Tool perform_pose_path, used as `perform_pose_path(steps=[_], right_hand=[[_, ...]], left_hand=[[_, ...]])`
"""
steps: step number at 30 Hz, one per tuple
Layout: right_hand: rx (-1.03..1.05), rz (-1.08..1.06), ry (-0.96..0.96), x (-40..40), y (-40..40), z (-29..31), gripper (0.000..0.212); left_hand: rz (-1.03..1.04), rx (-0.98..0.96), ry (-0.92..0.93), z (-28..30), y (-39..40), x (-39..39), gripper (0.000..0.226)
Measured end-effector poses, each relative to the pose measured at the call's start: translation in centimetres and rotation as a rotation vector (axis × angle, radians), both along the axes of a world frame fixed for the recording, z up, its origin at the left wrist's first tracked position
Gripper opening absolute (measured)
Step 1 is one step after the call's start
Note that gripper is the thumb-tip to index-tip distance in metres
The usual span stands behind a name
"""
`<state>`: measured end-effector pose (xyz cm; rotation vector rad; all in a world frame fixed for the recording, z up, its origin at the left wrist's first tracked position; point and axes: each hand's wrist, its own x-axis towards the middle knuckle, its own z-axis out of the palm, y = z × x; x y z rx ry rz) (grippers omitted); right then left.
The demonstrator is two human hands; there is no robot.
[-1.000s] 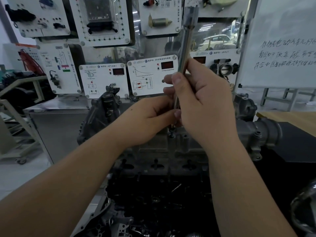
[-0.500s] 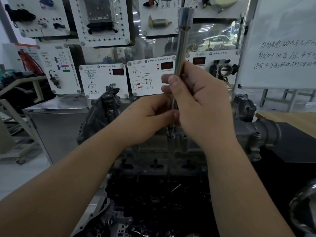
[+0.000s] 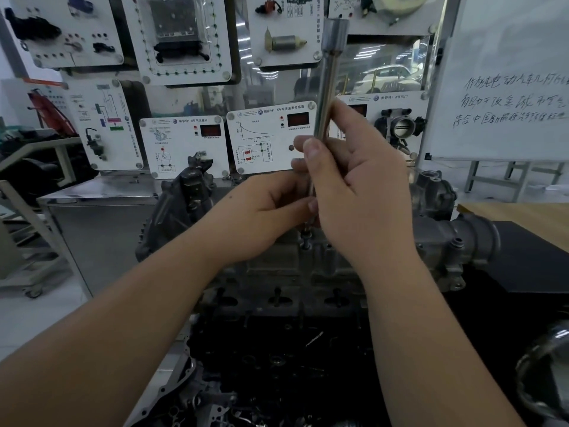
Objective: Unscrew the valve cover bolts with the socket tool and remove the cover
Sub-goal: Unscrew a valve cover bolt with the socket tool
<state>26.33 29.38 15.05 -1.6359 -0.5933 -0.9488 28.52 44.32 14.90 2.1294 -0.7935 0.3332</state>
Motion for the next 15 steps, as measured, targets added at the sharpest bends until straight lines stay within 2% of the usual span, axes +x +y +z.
perform_pose_path(steps=[2,5,6,10,13,15], right_hand=[[0.029,-0.007,-0.013,0.00,0.10,-0.08,0.035],[0.046,-0.069,-0.042,-0.07,0.26,-0.10,0.015],[0.041,-0.070,-0.035,-0.07,0.26,-0.10,0.014],[0.009,-0.043,0.014,-0.06,0.00,-0.01,0.024],[0.006,-0.016,0.023,-0.02,-0.04,-0.04,0.039],[0.015,0.007,0.022,0.08,-0.07,-0.12,0.038]], left_hand=[[0.012,-0.019,-0.004,-0.08,-0.16,0.00,0.037],[0.018,-0.017,-0.002,-0.13,-0.25,0.03,0.044],[0.014,-0.017,-0.003,-0.10,-0.19,0.00,0.045],[-0.022,-0.027,0.035,0.13,0.22,-0.02,0.038],[-0.015,-0.017,0.027,0.08,0.11,0.03,0.036],[-0.017,-0.036,0.028,0.02,0.02,0.09,0.039]])
